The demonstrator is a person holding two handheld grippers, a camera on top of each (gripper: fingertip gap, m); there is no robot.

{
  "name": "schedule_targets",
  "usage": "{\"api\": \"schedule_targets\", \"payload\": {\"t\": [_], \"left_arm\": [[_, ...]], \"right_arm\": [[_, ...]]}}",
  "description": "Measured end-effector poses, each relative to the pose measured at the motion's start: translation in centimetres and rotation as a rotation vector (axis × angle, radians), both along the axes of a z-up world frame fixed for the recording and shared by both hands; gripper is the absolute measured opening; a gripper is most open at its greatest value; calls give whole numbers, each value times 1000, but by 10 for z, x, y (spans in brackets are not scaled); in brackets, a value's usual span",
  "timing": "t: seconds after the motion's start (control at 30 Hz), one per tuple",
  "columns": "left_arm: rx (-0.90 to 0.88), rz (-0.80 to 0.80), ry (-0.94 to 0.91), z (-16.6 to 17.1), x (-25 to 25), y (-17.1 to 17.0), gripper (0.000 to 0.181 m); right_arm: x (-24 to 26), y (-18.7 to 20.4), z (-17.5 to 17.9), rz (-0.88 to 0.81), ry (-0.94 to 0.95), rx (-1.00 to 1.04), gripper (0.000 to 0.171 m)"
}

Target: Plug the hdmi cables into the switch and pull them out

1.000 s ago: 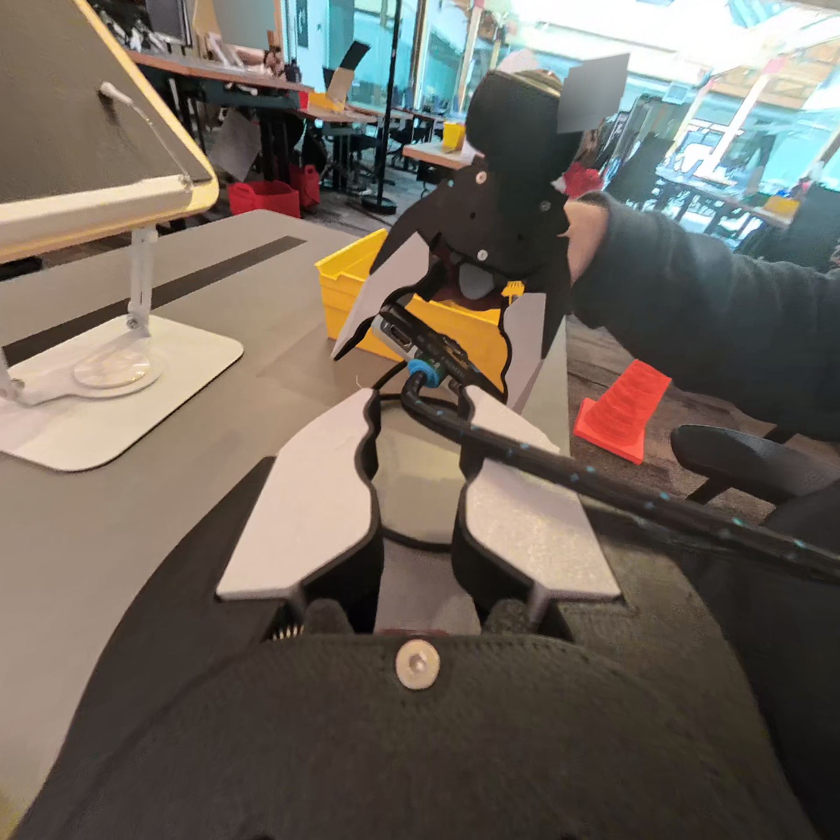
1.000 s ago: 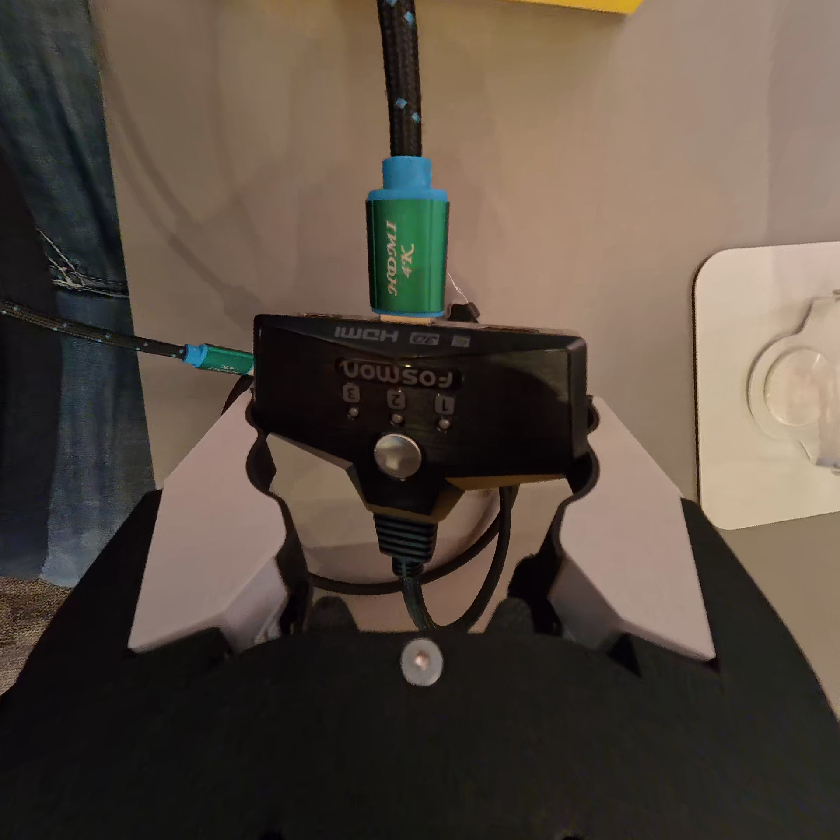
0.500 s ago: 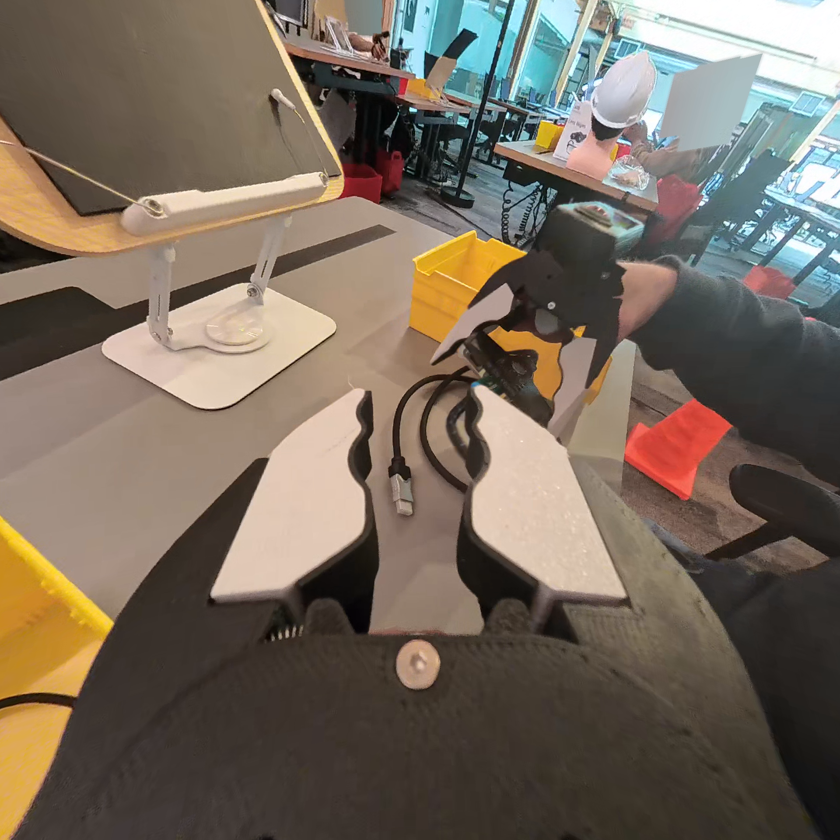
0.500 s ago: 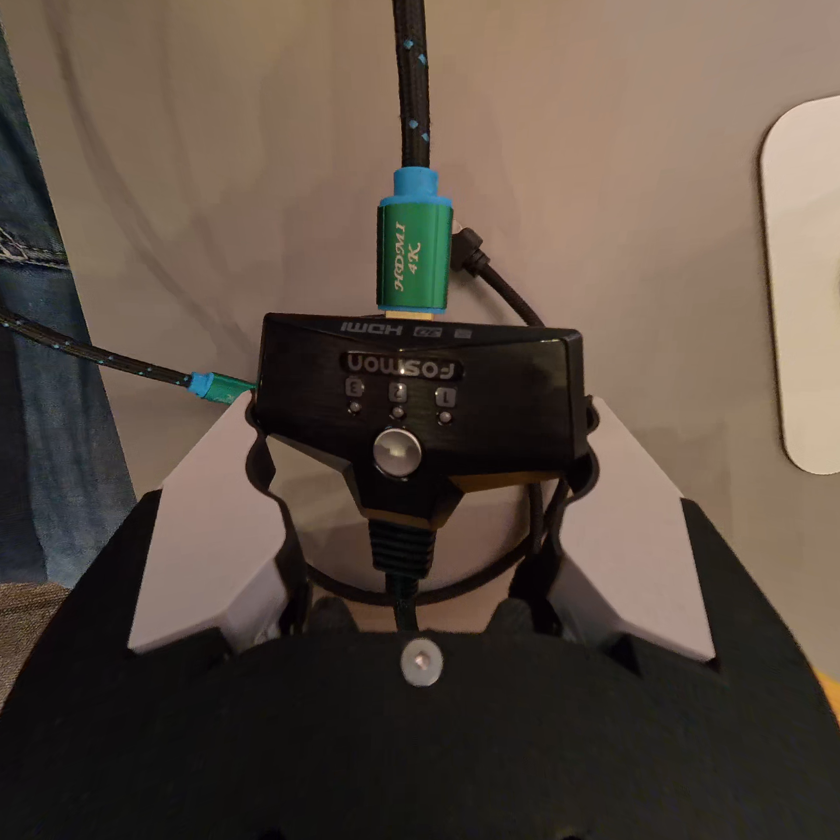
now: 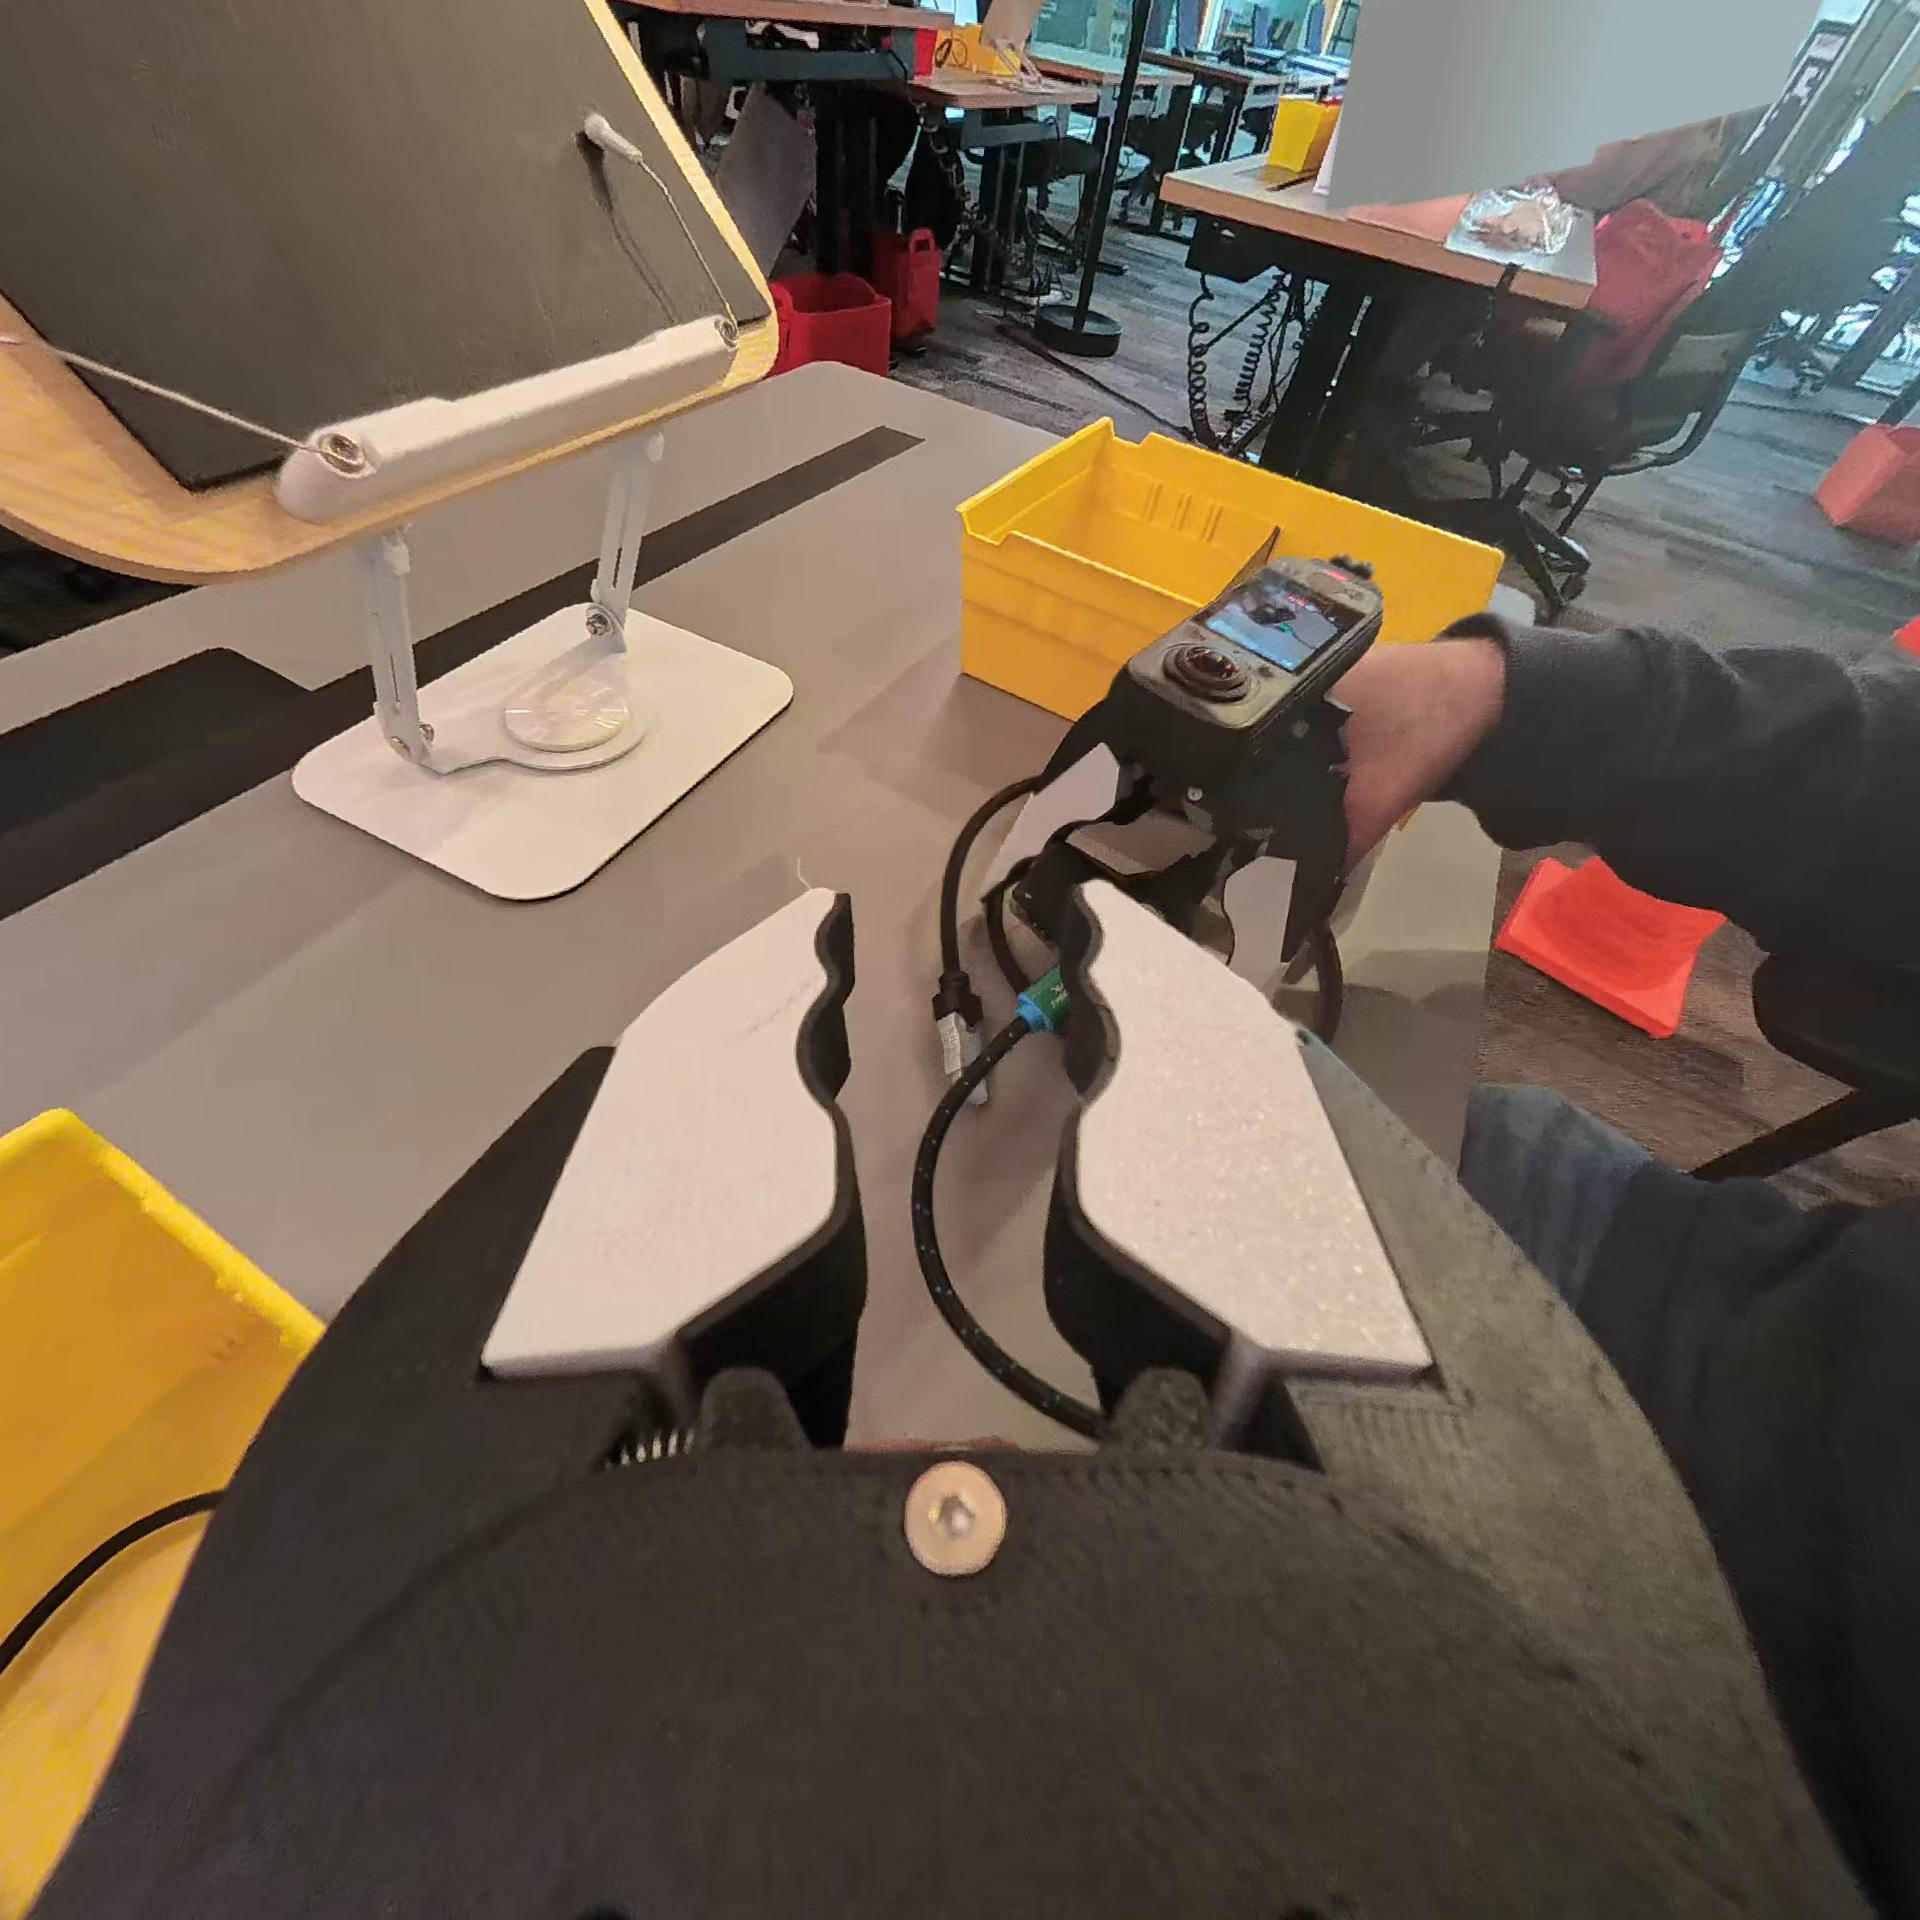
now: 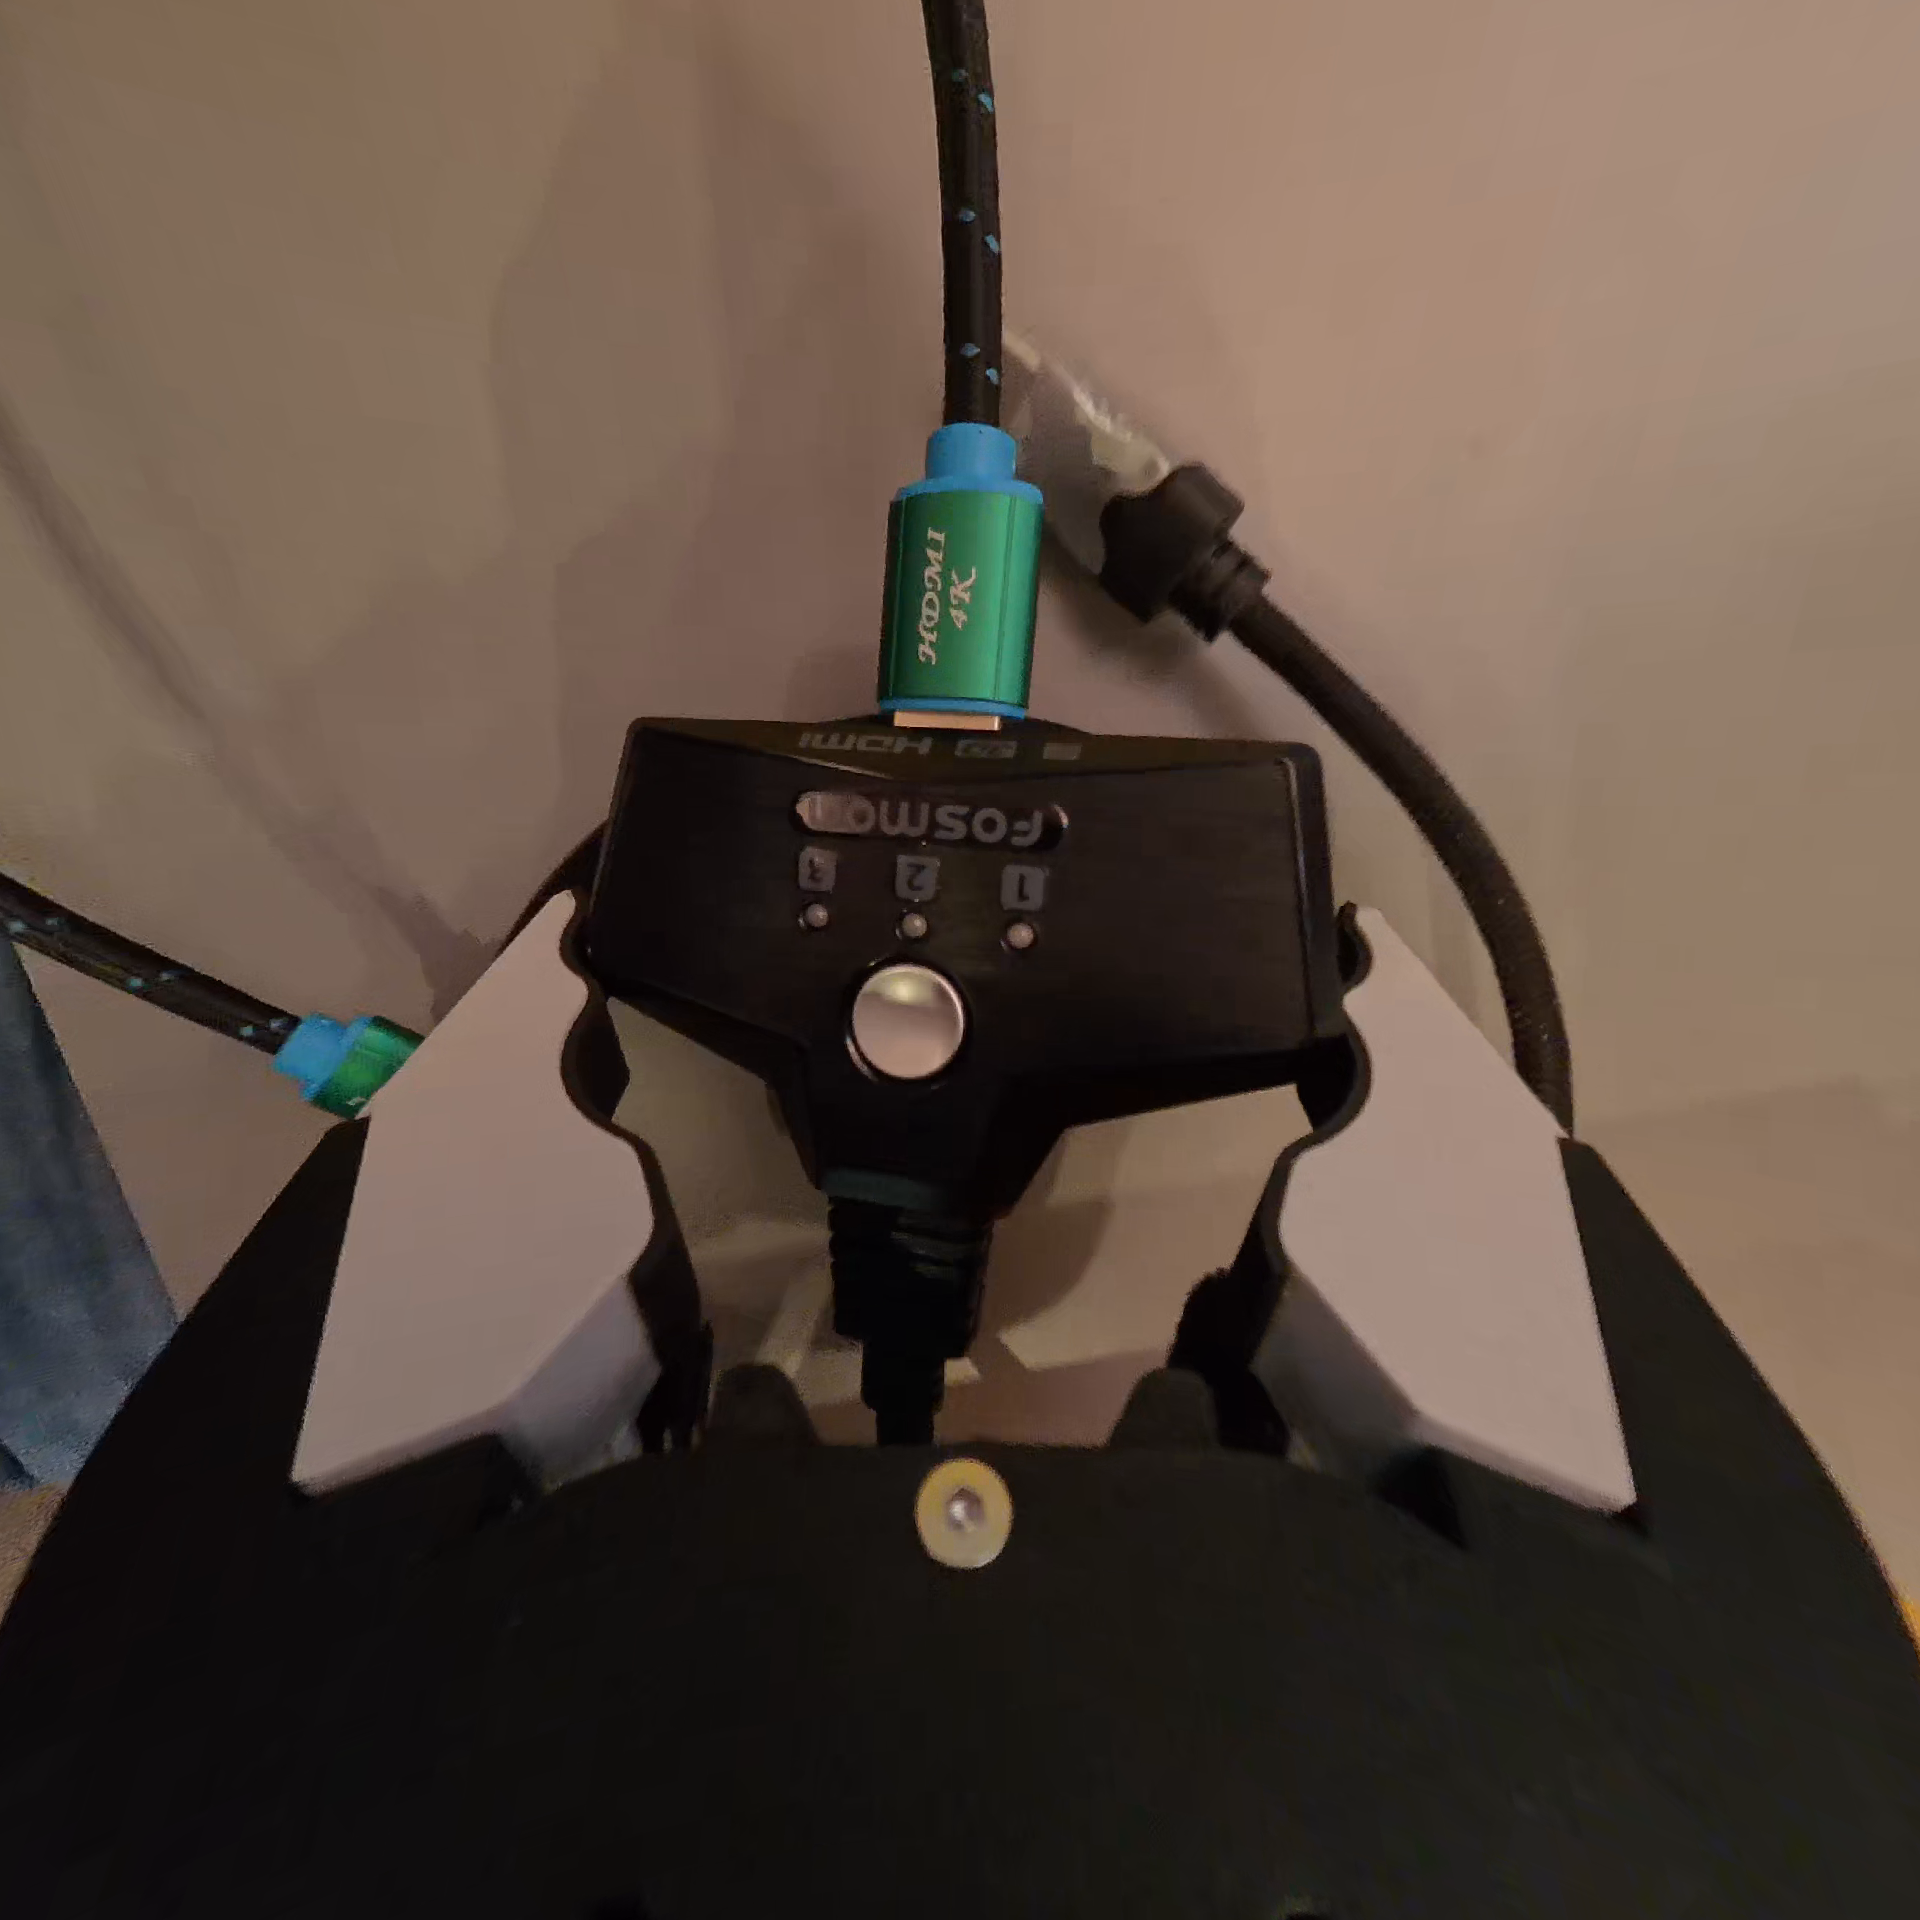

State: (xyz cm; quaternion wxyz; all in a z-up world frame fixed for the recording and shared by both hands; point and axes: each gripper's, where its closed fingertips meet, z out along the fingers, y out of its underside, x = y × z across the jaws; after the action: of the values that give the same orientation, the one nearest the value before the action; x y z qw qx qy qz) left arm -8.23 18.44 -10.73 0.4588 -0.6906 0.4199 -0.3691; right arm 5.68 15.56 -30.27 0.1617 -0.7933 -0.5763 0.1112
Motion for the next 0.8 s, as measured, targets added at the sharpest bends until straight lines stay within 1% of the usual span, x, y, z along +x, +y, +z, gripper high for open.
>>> {"api": "schedule_targets", "payload": {"t": [0.07,0.13,0.2,0.27,0.33,0.4,0.47,0.57,0.7,0.73,0.8], "left_arm": [[33,-3,31,5,-7,0,33],[77,10,61,14,-18,1,33],[111,38,75,25,-32,5,33],[144,73,85,37,-49,9,33],[164,109,99,46,-66,14,33],[180,140,114,51,-82,17,33],[183,165,160,49,-97,19,33],[206,215,312,32,-121,24,33],[206,284,585,-8,-159,30,33],[186,289,631,-19,-167,30,33],[82,271,707,-49,-180,23,32]], "right_arm": [[-4,0,4,-35,57,-15,132],[0,0,3,-45,37,-17,130],[-10,-2,14,-62,140,-41,127],[-10,-2,21,-67,159,-23,130],[-13,-3,31,-71,198,-11,128],[-13,-5,35,-71,199,1,126],[-13,-5,41,-72,195,36,123],[-14,-8,49,-76,204,75,119],[-15,-12,60,-88,224,123,117],[-17,-13,64,-92,243,130,116],[-21,-17,71,-98,280,142,113]]}}
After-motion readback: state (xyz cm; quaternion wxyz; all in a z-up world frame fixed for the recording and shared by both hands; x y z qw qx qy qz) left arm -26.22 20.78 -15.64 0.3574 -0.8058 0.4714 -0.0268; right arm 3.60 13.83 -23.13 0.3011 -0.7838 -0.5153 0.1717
